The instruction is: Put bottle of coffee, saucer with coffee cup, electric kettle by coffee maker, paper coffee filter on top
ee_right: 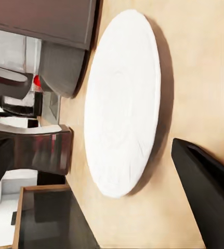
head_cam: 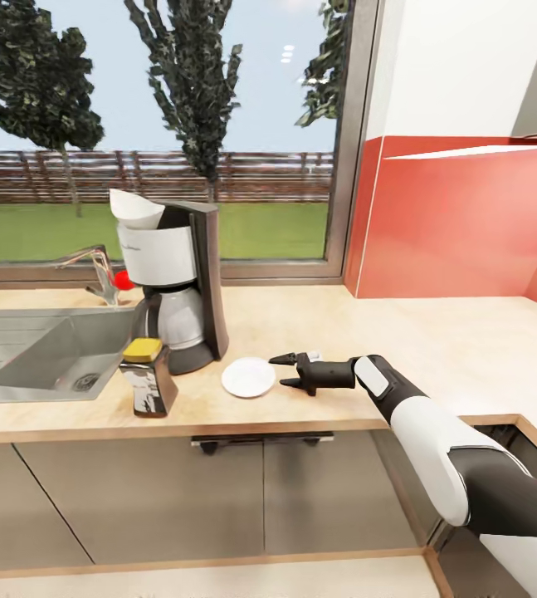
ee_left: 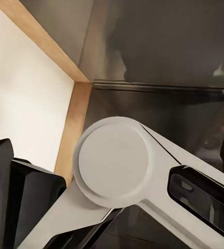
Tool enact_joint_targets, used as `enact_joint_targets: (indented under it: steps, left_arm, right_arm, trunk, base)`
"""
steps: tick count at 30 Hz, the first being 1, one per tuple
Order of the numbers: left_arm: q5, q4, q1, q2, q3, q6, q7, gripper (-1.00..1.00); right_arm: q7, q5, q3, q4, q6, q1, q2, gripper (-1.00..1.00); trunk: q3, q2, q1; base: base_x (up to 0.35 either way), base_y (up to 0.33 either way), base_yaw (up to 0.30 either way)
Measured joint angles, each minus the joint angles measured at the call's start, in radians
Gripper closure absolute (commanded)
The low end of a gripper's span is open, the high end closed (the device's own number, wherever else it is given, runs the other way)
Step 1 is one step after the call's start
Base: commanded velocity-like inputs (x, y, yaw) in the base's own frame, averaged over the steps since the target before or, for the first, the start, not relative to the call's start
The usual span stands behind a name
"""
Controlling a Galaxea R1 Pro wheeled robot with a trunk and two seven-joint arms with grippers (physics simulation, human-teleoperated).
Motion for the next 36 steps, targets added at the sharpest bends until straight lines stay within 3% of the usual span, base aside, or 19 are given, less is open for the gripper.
enact_joint_targets:
  steps: [36]
  left_arm:
    - [0.0, 0.0, 0.0, -0.001, 0.0, 0.0, 0.0, -1.0]
  right_arm:
    - [0.003, 0.003, 0.0, 0.0, -0.001, 0.0, -0.001, -1.0]
  trunk:
    - [0.0, 0.0, 0.0]
  base:
    - [-0.122, 0.0, 0.0]
